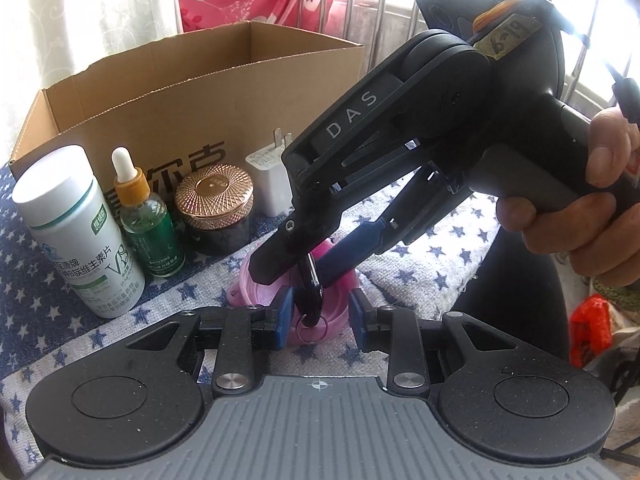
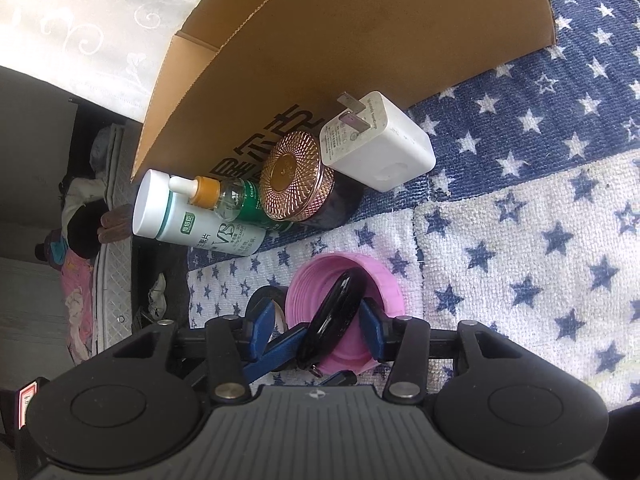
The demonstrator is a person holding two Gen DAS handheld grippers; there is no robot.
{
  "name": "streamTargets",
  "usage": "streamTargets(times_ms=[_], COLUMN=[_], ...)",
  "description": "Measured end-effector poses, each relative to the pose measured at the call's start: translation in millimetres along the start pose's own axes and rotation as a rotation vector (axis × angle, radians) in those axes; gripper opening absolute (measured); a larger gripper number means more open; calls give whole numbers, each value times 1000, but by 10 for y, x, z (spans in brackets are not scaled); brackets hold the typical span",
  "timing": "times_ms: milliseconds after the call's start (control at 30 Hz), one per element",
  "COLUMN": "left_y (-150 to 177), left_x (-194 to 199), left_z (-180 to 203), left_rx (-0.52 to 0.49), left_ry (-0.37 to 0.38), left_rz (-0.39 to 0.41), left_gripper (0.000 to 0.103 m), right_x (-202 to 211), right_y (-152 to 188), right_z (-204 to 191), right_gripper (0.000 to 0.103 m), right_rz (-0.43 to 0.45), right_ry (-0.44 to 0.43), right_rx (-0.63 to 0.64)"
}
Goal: Organize rigid objects
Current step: 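Grasp the black key fob inside the pink lid with the right gripper, then carry the black key fob into the box and release it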
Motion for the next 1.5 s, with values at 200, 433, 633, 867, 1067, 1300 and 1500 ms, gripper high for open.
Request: streamTargets(times_ms=[200,433,633,867,1067,1300,1500], left_y=[-23,-30,-90,-379,-770,-1238,-1309], left_x=[-42,-14,182,654,893,627,189], left_z=[-17,-15,55,123,-129,-698,-1232], left_rx=[18,35,14,-30,-25,23,103], left_ry=[-1,4,-11,-56,-128,-173,-232], left_rz=[-10,0,47,163,255,223,100], left_gripper=[25,22,22,22,22,22,23], right_x=[7,70,260,678,827,367,-297], right_y=[-16,39,127,156,-157,-926,-1502], right_z=[25,63,-88,-676,-1220,-1487,-1405], right_gripper=[30,17,17,17,17,17,17], right_rz=[10,47,105,217,280,190,98], right_ry=[20,3,-14,-35,-94,-89,11], right_rx=[9,17,67,269,400,370,323])
Point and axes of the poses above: each gripper's, at about its wrist camera, not at the fingertips, and x roughly against the way its jaws point, z to its right, y to its underside, the point moved 2 cm from there along -x, roughly the way its jaws point, and after that the axes turned 7 degrees about z, right-handed, at the moved point
